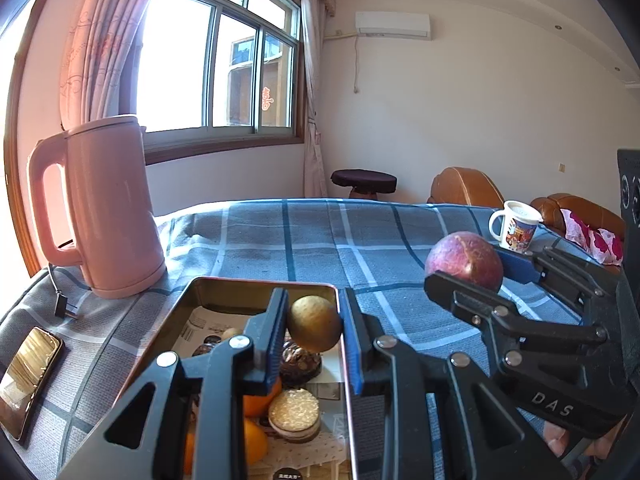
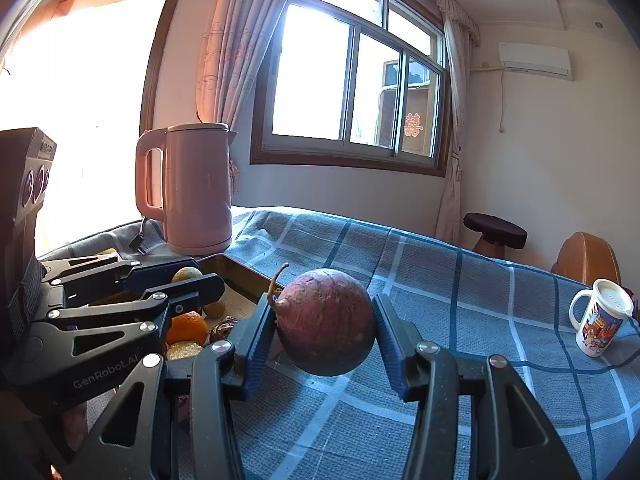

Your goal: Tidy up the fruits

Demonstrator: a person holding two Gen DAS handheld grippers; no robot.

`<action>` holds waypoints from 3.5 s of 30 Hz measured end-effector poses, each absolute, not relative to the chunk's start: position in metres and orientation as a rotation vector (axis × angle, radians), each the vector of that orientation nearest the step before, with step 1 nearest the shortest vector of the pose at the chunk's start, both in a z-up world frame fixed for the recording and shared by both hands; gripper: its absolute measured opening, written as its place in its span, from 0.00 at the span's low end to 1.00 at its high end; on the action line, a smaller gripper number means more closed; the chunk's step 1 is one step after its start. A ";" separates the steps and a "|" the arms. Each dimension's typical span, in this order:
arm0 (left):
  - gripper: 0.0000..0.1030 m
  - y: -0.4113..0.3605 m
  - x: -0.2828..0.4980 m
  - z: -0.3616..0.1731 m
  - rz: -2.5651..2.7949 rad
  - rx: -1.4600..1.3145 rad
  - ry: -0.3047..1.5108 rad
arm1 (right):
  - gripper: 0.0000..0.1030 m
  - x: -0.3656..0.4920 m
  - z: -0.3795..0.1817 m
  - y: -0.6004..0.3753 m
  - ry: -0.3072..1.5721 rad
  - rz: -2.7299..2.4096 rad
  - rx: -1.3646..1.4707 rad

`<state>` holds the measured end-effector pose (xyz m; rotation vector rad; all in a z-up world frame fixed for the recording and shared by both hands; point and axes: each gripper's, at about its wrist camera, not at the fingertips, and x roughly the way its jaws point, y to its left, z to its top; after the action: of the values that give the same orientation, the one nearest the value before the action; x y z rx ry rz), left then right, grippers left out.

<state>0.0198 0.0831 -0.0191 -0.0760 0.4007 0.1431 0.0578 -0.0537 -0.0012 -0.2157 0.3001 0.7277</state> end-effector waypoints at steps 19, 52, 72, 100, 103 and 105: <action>0.27 0.139 0.003 -0.026 0.254 -0.102 0.461 | 0.49 0.046 -0.007 0.010 0.351 0.867 -0.240; 0.78 0.157 -0.030 -0.008 0.321 -0.122 0.451 | 0.66 0.030 -0.007 0.022 0.446 0.968 -0.276; 0.85 0.120 -0.037 0.013 0.277 -0.063 0.397 | 0.68 0.017 0.020 -0.036 0.333 0.817 -0.187; 0.86 0.109 -0.034 0.010 0.265 -0.034 0.408 | 0.70 0.017 0.020 -0.052 0.323 0.791 -0.146; 0.94 0.107 -0.034 0.010 0.273 -0.026 0.406 | 0.70 0.017 0.020 -0.053 0.325 0.787 -0.148; 0.99 0.107 -0.034 0.010 0.280 -0.024 0.401 | 0.70 0.017 0.020 -0.053 0.325 0.786 -0.147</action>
<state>-0.0343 0.1065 0.0103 -0.0241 0.4007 0.2797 0.0171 -0.0527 0.0201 -0.1474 0.3251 0.7859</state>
